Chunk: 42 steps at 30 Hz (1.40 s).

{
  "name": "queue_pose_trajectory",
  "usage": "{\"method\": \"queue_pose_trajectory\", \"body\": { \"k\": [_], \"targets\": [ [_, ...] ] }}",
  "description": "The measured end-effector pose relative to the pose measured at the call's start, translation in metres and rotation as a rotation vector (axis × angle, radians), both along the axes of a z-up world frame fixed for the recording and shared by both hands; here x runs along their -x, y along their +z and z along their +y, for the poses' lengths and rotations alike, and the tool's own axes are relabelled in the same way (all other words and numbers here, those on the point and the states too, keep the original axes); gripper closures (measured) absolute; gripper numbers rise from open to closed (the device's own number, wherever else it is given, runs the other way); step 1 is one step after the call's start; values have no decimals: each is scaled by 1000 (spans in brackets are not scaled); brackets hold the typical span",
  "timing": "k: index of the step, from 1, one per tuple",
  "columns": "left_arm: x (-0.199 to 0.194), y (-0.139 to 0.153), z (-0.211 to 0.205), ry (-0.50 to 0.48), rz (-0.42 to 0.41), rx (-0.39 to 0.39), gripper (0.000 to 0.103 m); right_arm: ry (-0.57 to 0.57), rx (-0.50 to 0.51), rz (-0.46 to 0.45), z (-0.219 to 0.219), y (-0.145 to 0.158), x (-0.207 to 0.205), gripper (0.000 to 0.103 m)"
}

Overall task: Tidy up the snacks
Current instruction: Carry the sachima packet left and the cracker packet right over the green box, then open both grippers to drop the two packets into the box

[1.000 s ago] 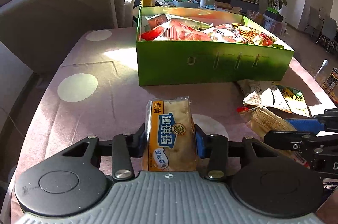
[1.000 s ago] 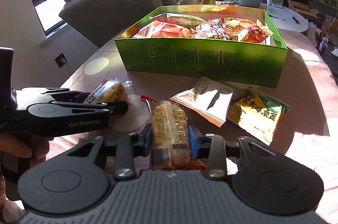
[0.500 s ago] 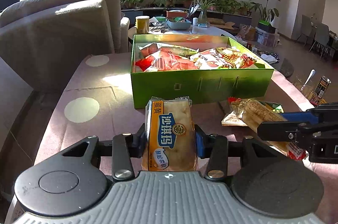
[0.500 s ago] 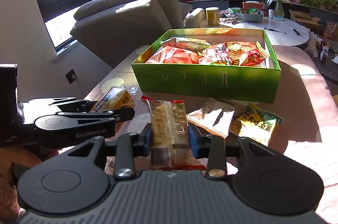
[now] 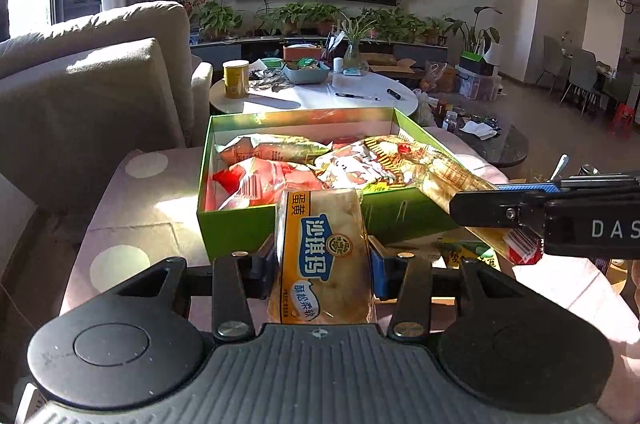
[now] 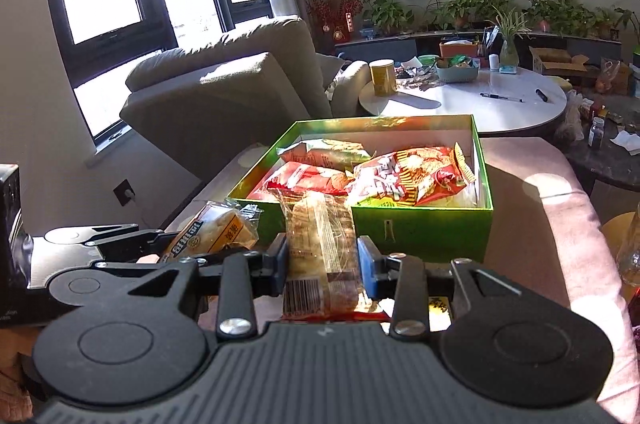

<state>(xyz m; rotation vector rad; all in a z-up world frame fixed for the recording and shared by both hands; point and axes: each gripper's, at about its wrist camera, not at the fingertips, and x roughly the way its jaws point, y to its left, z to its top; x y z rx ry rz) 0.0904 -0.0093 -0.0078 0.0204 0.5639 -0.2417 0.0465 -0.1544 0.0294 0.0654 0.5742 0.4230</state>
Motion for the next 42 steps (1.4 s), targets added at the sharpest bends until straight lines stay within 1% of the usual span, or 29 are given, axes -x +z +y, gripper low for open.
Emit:
{"method": "queue_pose_trajectory", "body": {
  "k": [4,9,16,24,28,32,36,41,42],
  "targets": [
    [-10,7,-10,-25,-21,-8,62,-8,-22,-10,-6,3,-10,39],
    [-28,13,-19,-48,-24,7,62,-32,-46,-17,-14,6,-25,39],
    [-58,20,-33,-40,-35,-3,62,-69,-81,-15,-26,9,-50,39],
    [-102,22,-46,-29,-43,-31,62,-134,-87,11,-36,4,-86,39],
    [-129,18,-48,-18,-16,-21,62,-173,-103,33,-49,-1,-108,39],
    [-153,10,-53,-11,14,-9,62,-203,-147,72,-56,-5,-130,39],
    [-174,3,-59,2,37,-7,62,-226,-127,78,-53,-9,-146,39],
    [-195,-5,-64,27,69,-1,62,-235,-137,89,-50,-11,-160,39],
    [-199,-6,-64,36,68,12,59,-238,-138,87,-49,-11,-163,39]
  ]
}}
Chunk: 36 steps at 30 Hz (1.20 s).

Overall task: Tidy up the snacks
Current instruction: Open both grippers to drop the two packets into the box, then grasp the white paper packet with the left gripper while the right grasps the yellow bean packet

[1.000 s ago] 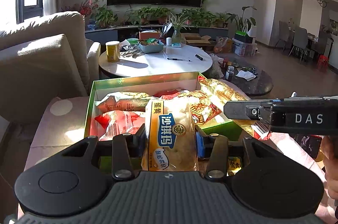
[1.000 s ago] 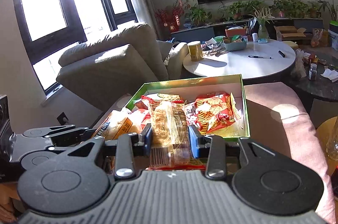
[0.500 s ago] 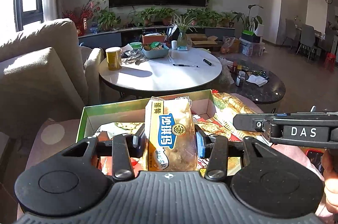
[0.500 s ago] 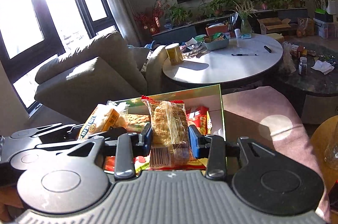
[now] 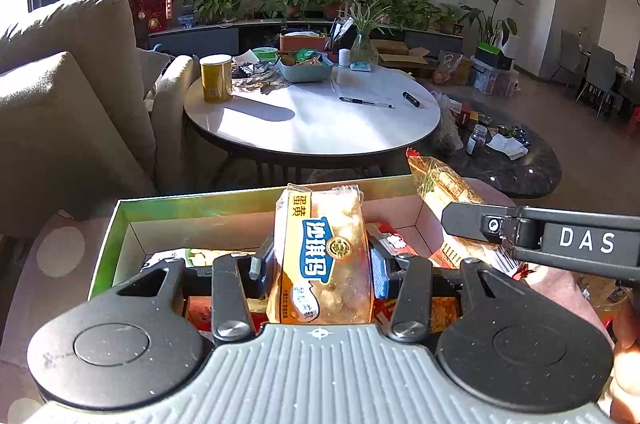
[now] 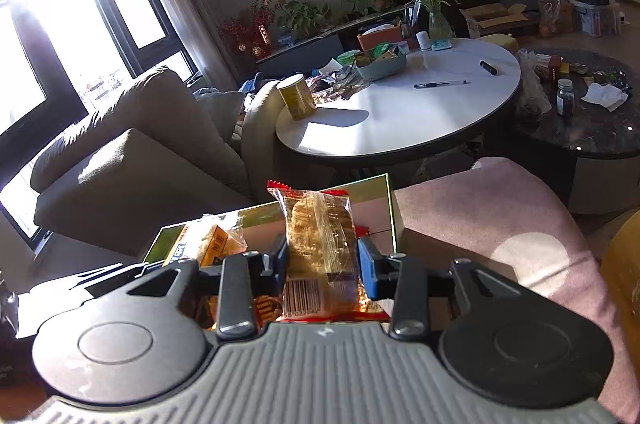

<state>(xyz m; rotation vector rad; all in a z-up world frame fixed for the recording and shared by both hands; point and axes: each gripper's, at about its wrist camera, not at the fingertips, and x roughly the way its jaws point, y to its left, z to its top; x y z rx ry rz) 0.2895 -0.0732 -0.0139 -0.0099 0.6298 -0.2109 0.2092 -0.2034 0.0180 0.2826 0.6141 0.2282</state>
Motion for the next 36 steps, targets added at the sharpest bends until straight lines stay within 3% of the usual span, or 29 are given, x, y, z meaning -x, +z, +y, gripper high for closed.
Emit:
{"method": "queue_pose_trajectory", "body": {
  "k": [3,6,13,18,30,36],
  "targets": [
    [-3,0,2,30,-8,21,42,-40,-1,-16,1,-2,-6,39],
    [2,3,9,24,-27,30,37,-54,-16,-22,-4,-2,-3,39],
    [25,16,27,37,-65,42,35,-53,-19,-25,-13,0,16,39],
    [47,24,29,35,-108,9,30,-32,-15,-28,-15,5,33,39],
    [94,35,22,10,-115,-30,28,18,3,-40,-9,16,72,39],
    [134,32,23,-25,-110,-13,23,34,17,-45,-11,16,99,39]
  ]
}}
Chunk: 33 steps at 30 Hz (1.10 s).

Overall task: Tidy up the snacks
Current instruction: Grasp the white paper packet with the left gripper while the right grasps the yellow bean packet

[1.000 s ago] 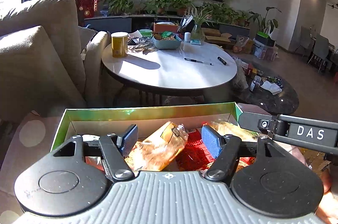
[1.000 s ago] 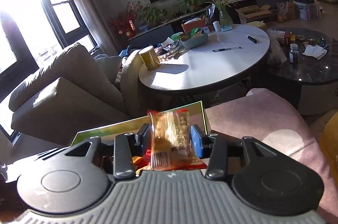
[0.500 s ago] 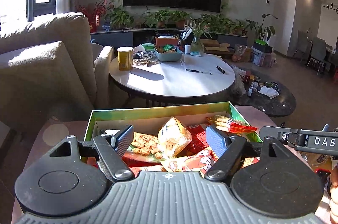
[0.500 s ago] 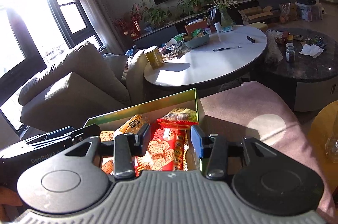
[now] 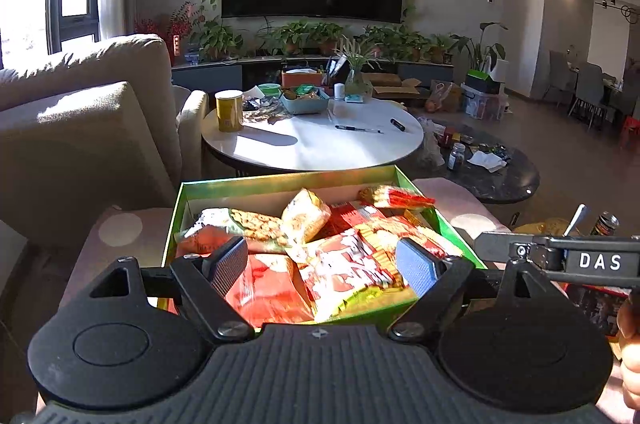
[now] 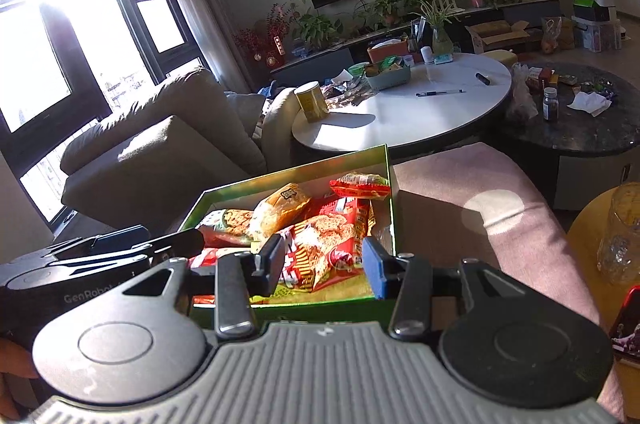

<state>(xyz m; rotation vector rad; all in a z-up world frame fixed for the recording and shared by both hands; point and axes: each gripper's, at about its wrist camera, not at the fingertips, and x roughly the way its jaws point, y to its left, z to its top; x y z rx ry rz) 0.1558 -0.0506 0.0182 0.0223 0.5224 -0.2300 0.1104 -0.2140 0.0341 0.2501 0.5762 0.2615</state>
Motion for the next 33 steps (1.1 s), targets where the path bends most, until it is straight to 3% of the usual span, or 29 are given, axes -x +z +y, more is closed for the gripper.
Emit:
{"method": "queue_pose_trajectory", "body": {
  "k": [6,11,18,20,22,23,33],
  "targets": [
    [25,-31,-15,-82,79,-39,18,1,27,25,-2,-13,18,39],
    [22,-59,-29,-100,159,-42,18,-5,32,69,-6,-27,25,39],
    [12,-82,-49,-130,207,-98,19,-22,22,111,-13,-43,24,38],
    [9,-88,-50,-130,222,-100,24,-27,23,132,-14,-47,22,38],
    [7,-92,-47,-134,248,-83,42,-41,39,147,-15,-53,22,38],
    [7,-92,-45,-134,259,-67,44,-47,46,150,-15,-54,22,38],
    [32,-89,-14,-56,232,-51,47,-80,81,206,-4,-64,29,36]
  ]
}}
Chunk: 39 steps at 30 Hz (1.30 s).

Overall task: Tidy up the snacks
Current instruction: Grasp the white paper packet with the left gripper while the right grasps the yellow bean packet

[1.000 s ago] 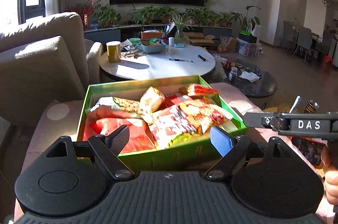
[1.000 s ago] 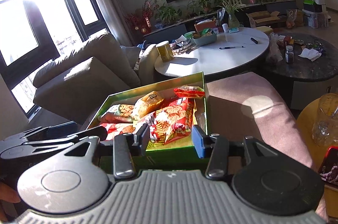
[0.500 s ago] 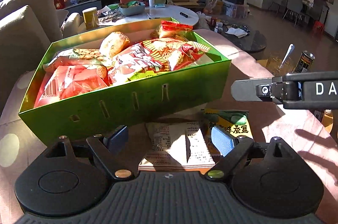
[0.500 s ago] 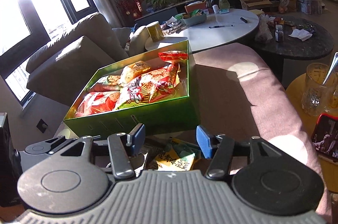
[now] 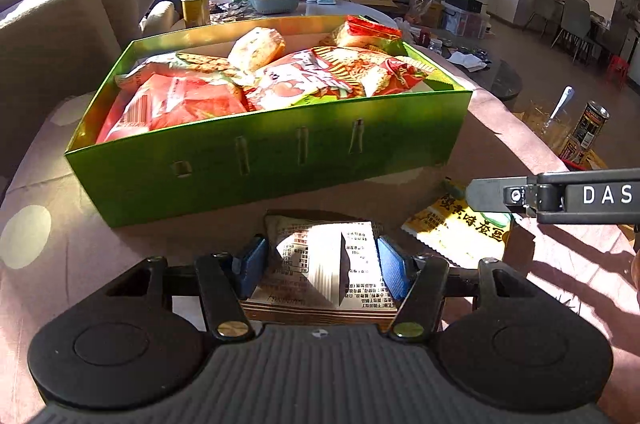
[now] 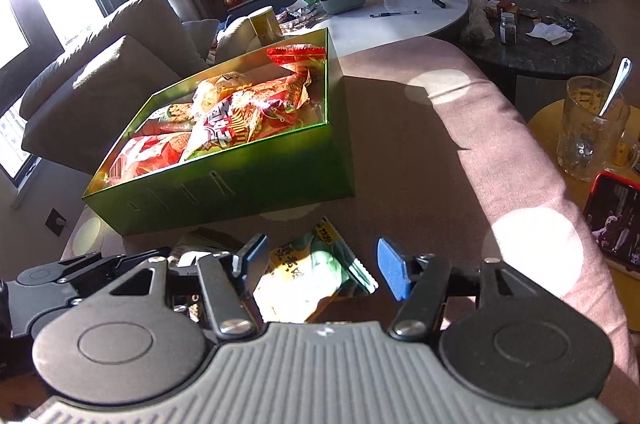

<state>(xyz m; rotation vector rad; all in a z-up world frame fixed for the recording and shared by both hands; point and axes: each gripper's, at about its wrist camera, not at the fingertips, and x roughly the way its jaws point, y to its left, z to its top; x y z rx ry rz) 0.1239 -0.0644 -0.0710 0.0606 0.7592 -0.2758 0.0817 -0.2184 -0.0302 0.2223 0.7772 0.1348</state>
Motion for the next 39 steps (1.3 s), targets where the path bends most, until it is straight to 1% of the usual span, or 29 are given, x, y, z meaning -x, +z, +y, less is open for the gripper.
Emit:
{"method": "queue_pose_trajectory", "body": {
  "k": [5,9,12,14,15,20,22,25,28,31,35,37,39],
  "targets": [
    [8,3,19,56,-15,12,48,-63,39,15,4,0,12,34],
    [10,2,26,66,-26,22,48,-66,7,51,5,-3,19,31],
    [14,1,28,58,-36,18,48,-80,-48,84,6,-7,14,28],
    [16,0,29,53,-39,21,48,-97,-71,110,7,-10,8,28],
    [17,0,30,52,-40,24,47,-104,-79,109,7,-11,4,27],
    [17,1,35,45,-36,41,47,-112,-53,107,18,-10,-15,25],
    [16,1,35,39,-36,41,47,-97,-30,99,25,-11,-22,24],
    [16,-1,35,29,-36,31,45,-68,41,86,37,-13,-27,24],
    [13,-5,33,30,-22,24,41,-25,123,64,48,-17,-24,22],
    [8,-9,33,35,-12,23,39,10,199,47,54,-21,-16,22],
    [6,-9,33,35,-19,19,40,26,239,35,53,-24,-11,22],
    [6,-9,33,25,-20,18,44,26,256,28,53,-25,-11,22],
    [7,-9,33,18,-24,10,45,19,282,8,54,-24,-10,22]
  ]
}}
